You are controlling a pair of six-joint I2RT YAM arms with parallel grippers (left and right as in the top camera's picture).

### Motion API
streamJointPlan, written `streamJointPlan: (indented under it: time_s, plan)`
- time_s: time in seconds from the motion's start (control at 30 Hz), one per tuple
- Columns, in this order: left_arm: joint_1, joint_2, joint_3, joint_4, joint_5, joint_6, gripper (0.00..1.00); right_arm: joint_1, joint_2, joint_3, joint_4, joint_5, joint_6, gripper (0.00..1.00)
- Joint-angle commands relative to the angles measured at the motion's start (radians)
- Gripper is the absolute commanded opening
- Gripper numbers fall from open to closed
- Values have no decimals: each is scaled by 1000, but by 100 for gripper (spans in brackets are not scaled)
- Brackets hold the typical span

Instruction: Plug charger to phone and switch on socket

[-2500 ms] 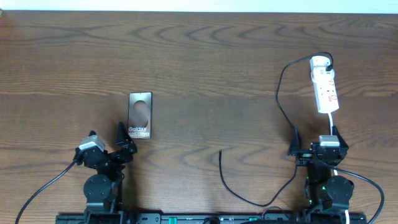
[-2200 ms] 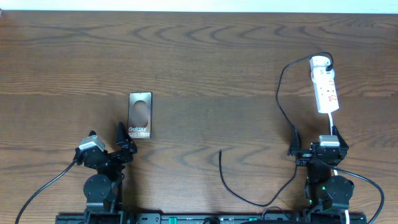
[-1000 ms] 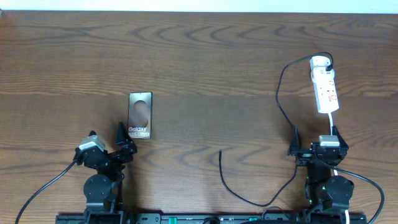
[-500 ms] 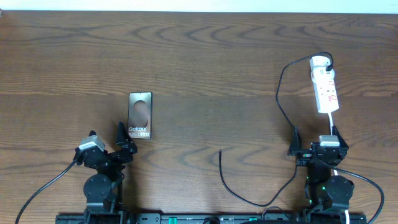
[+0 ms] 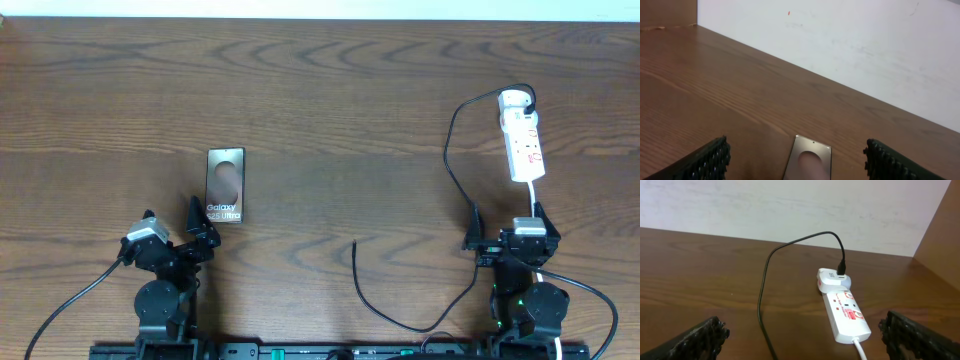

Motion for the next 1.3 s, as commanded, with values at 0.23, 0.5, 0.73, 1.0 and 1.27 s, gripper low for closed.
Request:
streamJointPlan:
  time_s: [0.23,0.5,0.73,1.0,1.27]
  plan:
    - [4,-7,-21,-38,-6,13,85,1,-3,-1,-4,5,-11,99]
    - [4,-7,-21,-26,-32,13,85,1,-3,-1,-4,5,-11,99]
    - [5,13,40,-24,80,51,85,1,-3,-1,-4,5,-11,99]
    - [5,334,364,-52,81,166,85,1,-3,-1,-4,5,-11,99]
    - [5,909,978,-420,104,230,85,1,-3,-1,-4,5,-11,99]
